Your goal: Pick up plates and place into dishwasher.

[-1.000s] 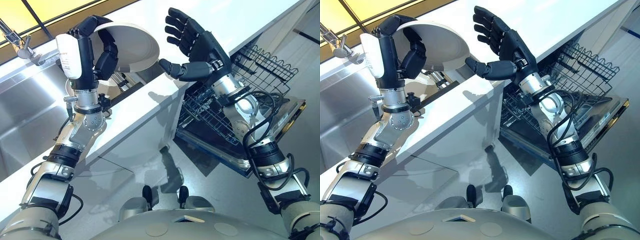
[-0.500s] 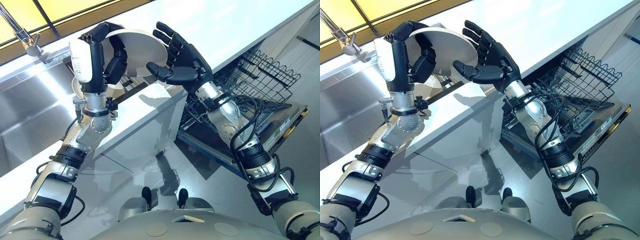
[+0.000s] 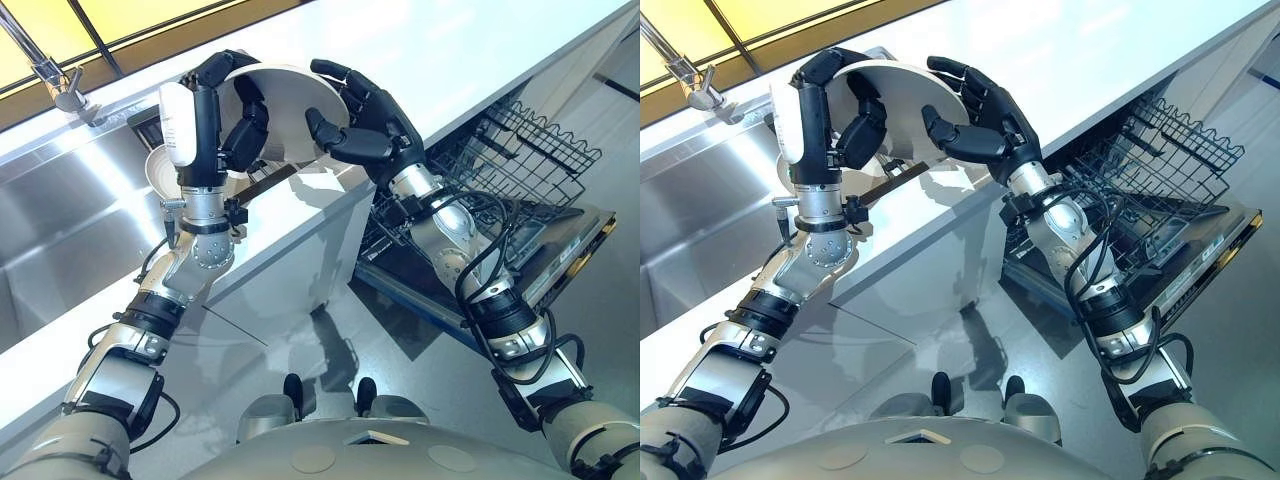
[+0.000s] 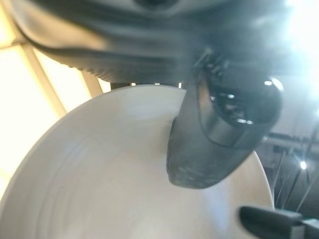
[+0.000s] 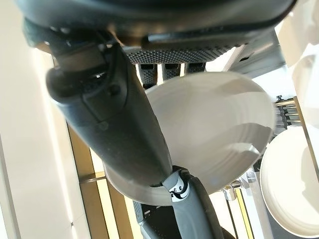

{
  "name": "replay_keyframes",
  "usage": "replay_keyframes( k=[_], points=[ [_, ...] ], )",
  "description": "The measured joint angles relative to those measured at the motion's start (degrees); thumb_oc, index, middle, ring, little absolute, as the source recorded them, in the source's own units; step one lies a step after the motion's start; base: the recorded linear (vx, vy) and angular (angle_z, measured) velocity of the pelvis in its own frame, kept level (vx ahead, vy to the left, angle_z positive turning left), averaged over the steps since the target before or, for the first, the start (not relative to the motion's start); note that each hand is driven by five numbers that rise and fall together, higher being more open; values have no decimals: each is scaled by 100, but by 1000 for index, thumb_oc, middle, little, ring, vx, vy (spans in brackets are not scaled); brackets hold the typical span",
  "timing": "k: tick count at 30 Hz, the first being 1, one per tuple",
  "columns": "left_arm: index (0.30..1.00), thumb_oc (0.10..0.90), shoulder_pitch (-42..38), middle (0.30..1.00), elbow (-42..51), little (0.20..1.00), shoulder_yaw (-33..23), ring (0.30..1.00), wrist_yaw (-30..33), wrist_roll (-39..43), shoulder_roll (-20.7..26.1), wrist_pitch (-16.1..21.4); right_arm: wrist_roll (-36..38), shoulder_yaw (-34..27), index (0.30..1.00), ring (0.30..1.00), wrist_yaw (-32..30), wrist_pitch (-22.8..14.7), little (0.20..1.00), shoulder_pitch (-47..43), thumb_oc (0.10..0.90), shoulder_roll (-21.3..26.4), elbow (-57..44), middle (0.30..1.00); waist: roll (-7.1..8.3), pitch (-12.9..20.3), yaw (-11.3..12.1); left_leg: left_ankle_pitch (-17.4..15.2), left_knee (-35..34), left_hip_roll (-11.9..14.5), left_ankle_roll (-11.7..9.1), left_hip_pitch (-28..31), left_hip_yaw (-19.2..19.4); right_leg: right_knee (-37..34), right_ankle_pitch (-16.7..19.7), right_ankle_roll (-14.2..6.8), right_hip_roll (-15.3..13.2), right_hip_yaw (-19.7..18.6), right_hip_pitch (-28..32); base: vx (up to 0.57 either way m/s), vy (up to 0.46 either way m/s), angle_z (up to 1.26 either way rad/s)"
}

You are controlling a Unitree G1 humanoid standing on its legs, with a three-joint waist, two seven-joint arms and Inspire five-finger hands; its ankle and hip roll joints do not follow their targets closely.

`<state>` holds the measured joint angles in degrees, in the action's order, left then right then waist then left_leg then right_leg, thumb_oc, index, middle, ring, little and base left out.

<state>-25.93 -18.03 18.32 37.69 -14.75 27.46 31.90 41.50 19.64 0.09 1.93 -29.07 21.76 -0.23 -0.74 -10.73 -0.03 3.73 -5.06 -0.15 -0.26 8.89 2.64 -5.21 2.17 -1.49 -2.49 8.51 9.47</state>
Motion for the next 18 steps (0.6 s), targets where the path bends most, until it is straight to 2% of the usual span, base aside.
replay_keyframes(
  k=[3,5,7,11,12,13,16,18],
  points=[
    [300,100,39,300,63,200,9,300,-1664,1818,-131,-138,-215,-63,300,300,-180,17,200,24,100,33,7,300,0,0,-11,1,0,-2,1,2,1,0,0,0,0,-3,-1,0,0,0],
    [300,100,43,300,63,200,14,300,-2358,2720,-186,-407,-234,-66,300,300,-232,114,200,43,100,61,8,300,0,0,-33,1,0,-2,1,1,7,0,0,0,0,-6,-4,0,0,0],
    [300,100,45,300,62,200,19,300,-2807,3202,-159,-639,-222,-66,300,300,-240,192,200,92,100,110,8,300,0,0,-70,1,0,0,1,0,7,0,0,0,0,-10,-5,0,0,0],
    [300,100,45,300,61,200,-6,300,-3220,3665,-133,-865,-217,-62,300,300,-234,214,200,125,100,211,23,300,0,0,-118,1,-1,0,1,0,3,0,0,0,0,-11,-3,42,-9,0],
    [524,361,45,524,61,461,-12,524,-3279,3727,-111,-894,-217,-62,300,300,-232,215,200,126,100,208,26,300,0,0,-129,1,0,0,1,1,2,0,0,0,0,-11,-1,40,-10,0],
    [900,800,41,900,61,900,-27,900,-3318,3732,-92,-915,-217,-61,300,300,-232,215,200,129,100,212,31,300,0,0,-134,1,-1,1,2,1,2,0,0,0,0,-11,0,45,-10,0],
    [900,800,39,900,88,900,-34,900,-3531,3775,25,-989,-240,-63,300,300,-300,207,200,127,100,240,71,300,-1,0,-135,5,0,1,4,1,-4,-1,0,0,0,-10,-1,36,-9,0],
    [900,800,28,900,178,900,-34,900,-3796,3773,162,-1125,-537,-70,300,300,-517,145,200,93,100,365,73,300,-1,-1,-120,7,-1,-1,4,-9,-20,-3,-1,1,-3,-6,-4,26,-17,4]
  ],
)
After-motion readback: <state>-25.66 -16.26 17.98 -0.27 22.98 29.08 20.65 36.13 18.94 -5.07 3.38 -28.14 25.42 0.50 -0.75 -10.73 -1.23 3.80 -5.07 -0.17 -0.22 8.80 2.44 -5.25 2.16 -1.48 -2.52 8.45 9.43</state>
